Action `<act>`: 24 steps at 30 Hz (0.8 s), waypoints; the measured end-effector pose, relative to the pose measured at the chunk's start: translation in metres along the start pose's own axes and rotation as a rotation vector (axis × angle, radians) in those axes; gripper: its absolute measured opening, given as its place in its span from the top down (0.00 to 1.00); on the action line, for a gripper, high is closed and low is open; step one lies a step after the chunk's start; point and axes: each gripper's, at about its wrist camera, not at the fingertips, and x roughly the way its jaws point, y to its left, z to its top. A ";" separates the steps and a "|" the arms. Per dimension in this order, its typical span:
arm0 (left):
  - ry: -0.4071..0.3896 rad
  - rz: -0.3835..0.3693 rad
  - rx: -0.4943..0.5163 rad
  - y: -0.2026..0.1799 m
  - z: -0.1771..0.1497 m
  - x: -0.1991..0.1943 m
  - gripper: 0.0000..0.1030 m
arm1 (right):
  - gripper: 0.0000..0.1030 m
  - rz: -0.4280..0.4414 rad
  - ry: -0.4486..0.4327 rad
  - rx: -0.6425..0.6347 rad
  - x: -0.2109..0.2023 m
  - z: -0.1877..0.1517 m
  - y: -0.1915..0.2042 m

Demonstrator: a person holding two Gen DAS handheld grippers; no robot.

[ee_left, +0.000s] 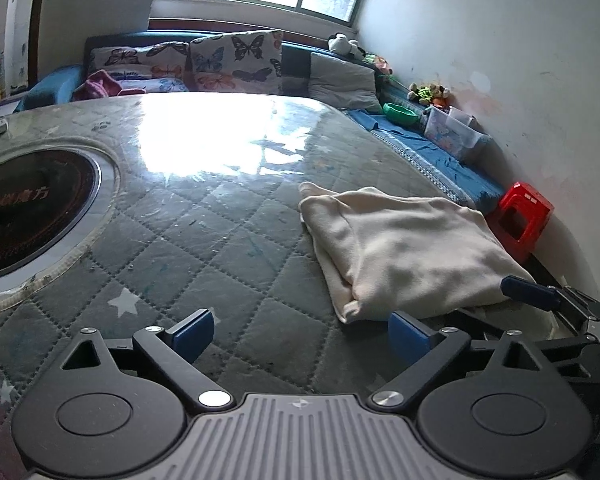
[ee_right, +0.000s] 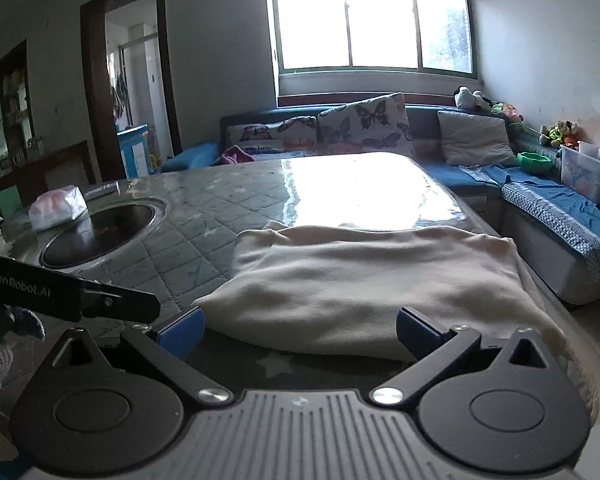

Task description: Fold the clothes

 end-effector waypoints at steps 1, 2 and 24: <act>0.000 -0.002 0.004 -0.001 -0.001 -0.001 0.05 | 0.00 -0.003 -0.003 0.001 -0.001 -0.001 0.000; -0.001 -0.003 0.007 -0.003 -0.002 -0.001 0.04 | 0.00 -0.005 -0.007 0.002 -0.002 -0.002 0.000; -0.036 -0.006 0.061 -0.016 -0.017 -0.018 0.00 | 0.00 -0.119 0.008 0.075 -0.026 -0.019 -0.002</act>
